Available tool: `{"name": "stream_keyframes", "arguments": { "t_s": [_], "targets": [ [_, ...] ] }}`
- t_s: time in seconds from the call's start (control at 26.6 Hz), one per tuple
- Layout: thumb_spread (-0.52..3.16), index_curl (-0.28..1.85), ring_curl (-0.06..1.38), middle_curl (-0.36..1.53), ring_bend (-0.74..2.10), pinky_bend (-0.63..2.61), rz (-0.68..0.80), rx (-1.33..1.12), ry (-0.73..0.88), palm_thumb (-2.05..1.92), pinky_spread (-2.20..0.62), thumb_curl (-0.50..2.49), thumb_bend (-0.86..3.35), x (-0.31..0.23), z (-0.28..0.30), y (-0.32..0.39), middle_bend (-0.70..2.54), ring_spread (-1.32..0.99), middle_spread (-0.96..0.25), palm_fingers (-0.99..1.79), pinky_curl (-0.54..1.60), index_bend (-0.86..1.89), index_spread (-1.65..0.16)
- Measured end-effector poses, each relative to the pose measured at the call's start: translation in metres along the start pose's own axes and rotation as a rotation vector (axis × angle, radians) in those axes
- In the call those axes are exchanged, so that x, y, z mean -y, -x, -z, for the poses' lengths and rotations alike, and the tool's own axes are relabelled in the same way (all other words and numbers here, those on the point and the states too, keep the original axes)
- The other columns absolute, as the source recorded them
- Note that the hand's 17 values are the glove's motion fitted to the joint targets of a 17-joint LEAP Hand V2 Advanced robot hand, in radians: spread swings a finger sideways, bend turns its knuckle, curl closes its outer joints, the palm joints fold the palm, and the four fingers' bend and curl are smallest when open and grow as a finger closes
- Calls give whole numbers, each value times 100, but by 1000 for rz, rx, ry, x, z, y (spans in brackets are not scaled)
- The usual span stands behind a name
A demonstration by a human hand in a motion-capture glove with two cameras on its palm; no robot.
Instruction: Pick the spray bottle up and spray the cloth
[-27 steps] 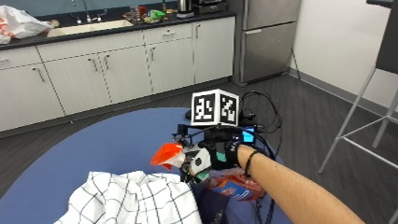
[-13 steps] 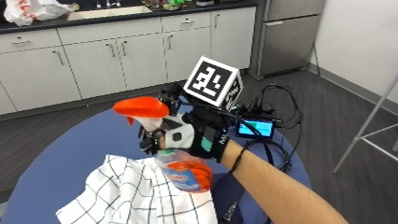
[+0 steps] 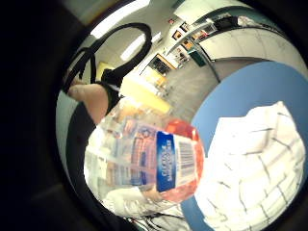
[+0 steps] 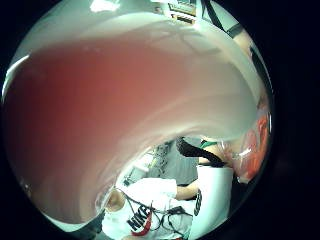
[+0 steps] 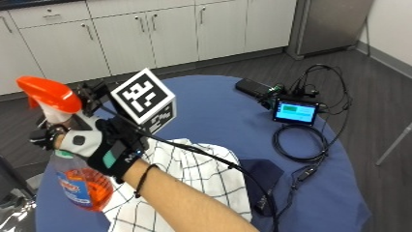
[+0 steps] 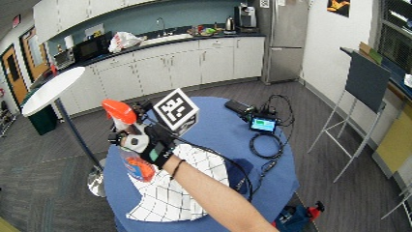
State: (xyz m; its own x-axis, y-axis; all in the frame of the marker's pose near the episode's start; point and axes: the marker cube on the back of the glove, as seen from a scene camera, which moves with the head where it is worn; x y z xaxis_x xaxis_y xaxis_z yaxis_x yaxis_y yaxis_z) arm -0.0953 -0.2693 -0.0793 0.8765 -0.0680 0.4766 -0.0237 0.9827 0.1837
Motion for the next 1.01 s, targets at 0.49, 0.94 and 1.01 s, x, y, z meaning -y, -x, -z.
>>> {"name": "stream_keyframes", "arguments": {
  "t_s": [0.49, 0.94, 1.01],
  "targets": [
    [82, 29, 43, 49, 58, 31, -34, -117, 28, 91, 2, 61, -3, -7, -62, -84, 49, -12, -11, 112, 33, 11, -24],
    [91, 32, 41, 44, 42, 36, -122, -190, 109, 85, 5, 56, -5, -30, -61, -110, 32, -11, -11, 87, 35, 16, -24],
    [93, 32, 41, 43, 38, 42, -133, -206, 113, 83, 6, 54, -5, -40, -52, -114, 28, -10, -10, 75, 38, 12, -25]
  ]
}}
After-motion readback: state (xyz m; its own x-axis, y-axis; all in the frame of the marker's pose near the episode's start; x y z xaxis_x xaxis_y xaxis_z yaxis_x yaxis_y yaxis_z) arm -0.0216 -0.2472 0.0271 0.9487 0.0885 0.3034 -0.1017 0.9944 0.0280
